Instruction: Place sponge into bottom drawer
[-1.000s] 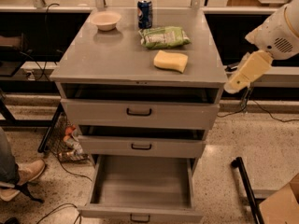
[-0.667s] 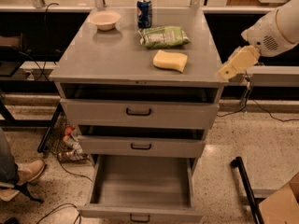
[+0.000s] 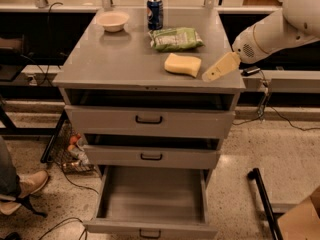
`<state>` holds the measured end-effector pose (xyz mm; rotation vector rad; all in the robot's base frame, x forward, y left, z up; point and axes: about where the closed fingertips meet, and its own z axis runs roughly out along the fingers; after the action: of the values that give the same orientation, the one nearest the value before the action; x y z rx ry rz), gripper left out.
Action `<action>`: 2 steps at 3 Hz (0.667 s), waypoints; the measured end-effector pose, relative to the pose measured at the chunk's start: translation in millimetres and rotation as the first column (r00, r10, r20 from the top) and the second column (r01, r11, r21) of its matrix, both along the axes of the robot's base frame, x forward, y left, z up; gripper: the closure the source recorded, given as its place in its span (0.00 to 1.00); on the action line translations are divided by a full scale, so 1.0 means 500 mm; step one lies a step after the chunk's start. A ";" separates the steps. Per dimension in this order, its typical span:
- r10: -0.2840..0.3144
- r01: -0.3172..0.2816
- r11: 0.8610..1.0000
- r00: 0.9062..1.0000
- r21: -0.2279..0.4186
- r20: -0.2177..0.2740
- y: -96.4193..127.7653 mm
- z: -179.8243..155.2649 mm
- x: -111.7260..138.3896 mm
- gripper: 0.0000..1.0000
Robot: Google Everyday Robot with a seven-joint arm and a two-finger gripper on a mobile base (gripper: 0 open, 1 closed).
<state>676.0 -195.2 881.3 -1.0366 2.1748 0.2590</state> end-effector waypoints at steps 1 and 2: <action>0.015 -0.015 1.000 1.000 0.015 -0.015 0.048 -0.035 0.058 0.00; 0.038 -0.038 0.999 0.999 0.023 -0.015 0.093 -0.050 0.100 0.00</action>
Offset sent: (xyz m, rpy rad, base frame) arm 0.0749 0.0697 -0.0285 0.0317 0.0073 0.0592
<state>726.1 -148.4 856.4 -1.0672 2.1628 0.3102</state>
